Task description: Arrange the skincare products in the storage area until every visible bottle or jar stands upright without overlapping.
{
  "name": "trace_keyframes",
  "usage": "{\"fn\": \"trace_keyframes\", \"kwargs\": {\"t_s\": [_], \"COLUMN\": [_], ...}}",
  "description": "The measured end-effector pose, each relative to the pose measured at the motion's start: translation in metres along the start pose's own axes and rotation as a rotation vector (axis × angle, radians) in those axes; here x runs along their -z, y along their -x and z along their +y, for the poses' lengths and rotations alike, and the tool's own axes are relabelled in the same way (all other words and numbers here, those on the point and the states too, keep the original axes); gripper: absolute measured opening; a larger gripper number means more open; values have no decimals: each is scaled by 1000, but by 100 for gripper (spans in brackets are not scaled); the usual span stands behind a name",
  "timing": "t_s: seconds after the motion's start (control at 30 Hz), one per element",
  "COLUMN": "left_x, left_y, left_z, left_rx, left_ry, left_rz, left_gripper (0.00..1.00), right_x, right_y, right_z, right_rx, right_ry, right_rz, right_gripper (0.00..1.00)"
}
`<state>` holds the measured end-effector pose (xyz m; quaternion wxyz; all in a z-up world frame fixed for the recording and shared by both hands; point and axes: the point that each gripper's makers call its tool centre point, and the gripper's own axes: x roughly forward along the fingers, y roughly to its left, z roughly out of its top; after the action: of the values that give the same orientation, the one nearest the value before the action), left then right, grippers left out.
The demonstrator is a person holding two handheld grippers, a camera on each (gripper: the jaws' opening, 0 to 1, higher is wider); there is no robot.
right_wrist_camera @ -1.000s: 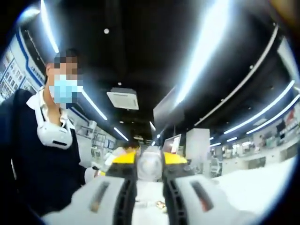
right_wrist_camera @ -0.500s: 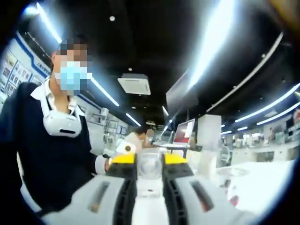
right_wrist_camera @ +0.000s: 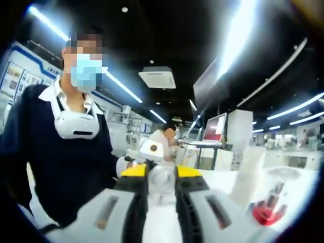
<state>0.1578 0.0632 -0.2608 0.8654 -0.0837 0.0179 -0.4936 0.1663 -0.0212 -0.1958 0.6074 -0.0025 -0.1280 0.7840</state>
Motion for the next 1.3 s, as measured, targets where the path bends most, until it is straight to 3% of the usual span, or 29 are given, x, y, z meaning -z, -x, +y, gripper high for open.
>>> {"fn": "trace_keyframes", "kwargs": {"t_s": [0.8,1.3], "left_x": [21,38], "left_y": [-10,-16], "left_z": [-17,-23], "left_rx": [56,51], "left_ry": [-49,-122], "left_rz": [72,156], "left_gripper": [33,30], "right_x": [27,31], "right_y": [-20,-20], "right_z": [24,29], "right_rx": [-96,-134], "right_ry": [-38,-51], "right_rz": [108,115], "right_gripper": [17,17]}}
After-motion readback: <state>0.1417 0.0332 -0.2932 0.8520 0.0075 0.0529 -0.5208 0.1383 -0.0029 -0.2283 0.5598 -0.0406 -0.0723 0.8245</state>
